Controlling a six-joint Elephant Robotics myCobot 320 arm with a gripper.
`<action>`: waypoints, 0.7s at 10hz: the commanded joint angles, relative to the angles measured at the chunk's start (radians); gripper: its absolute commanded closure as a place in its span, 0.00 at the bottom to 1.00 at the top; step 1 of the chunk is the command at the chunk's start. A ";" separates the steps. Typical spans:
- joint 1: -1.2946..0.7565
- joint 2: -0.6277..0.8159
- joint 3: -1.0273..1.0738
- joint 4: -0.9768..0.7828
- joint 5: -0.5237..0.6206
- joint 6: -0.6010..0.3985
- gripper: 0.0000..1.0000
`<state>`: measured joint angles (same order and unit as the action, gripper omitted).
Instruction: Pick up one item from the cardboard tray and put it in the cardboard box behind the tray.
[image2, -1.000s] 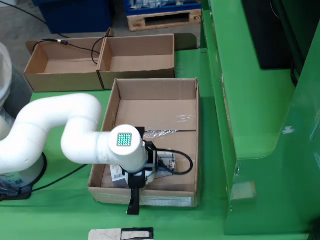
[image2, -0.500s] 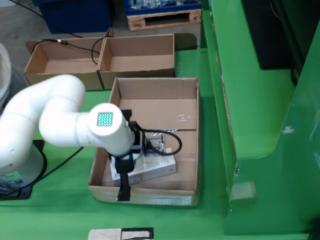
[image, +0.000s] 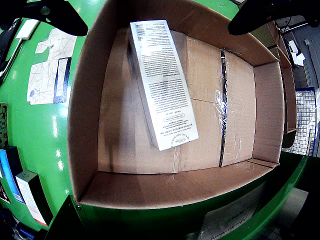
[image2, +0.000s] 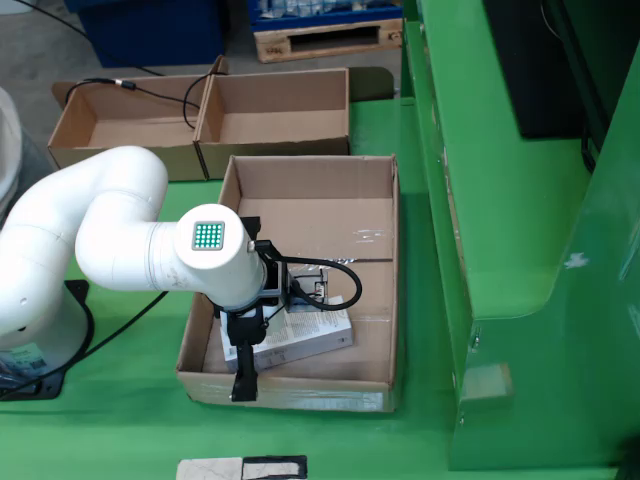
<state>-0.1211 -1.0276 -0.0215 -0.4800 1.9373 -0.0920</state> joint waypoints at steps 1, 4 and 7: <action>0.002 0.037 0.021 0.009 0.008 -0.006 0.00; 0.028 0.045 0.021 -0.026 0.005 -0.011 0.00; 0.098 0.050 0.021 -0.061 0.000 -0.004 0.00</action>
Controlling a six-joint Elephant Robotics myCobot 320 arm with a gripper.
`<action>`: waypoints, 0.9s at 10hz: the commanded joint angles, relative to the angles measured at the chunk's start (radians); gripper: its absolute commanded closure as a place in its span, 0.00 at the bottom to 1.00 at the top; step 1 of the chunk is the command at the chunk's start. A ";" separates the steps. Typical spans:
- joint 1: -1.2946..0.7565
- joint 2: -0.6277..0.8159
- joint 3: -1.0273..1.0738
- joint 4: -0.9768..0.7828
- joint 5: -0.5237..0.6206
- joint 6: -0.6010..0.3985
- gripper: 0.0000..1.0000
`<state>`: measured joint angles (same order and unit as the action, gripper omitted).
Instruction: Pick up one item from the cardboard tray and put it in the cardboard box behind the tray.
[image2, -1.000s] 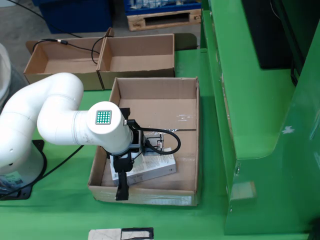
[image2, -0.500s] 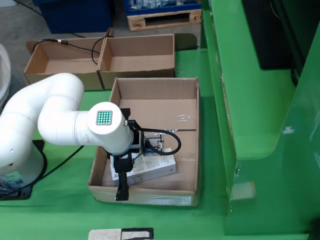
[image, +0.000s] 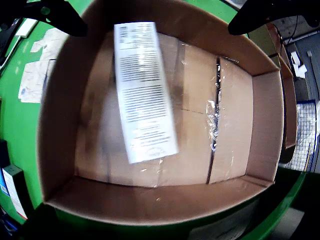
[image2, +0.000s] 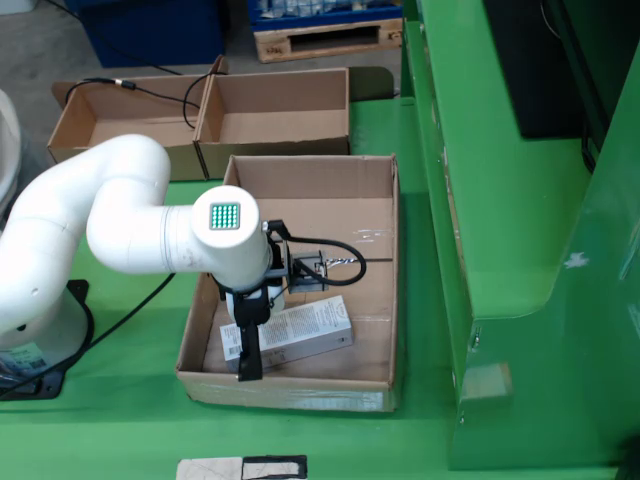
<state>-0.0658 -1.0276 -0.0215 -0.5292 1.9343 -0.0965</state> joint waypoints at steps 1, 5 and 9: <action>0.058 0.050 0.021 -0.014 0.005 0.001 0.00; 0.074 0.057 0.021 -0.043 0.007 -0.004 0.00; 0.074 0.057 0.021 -0.043 0.007 -0.004 0.00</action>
<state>0.0000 -1.0200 -0.0215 -0.5798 1.9328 -0.0949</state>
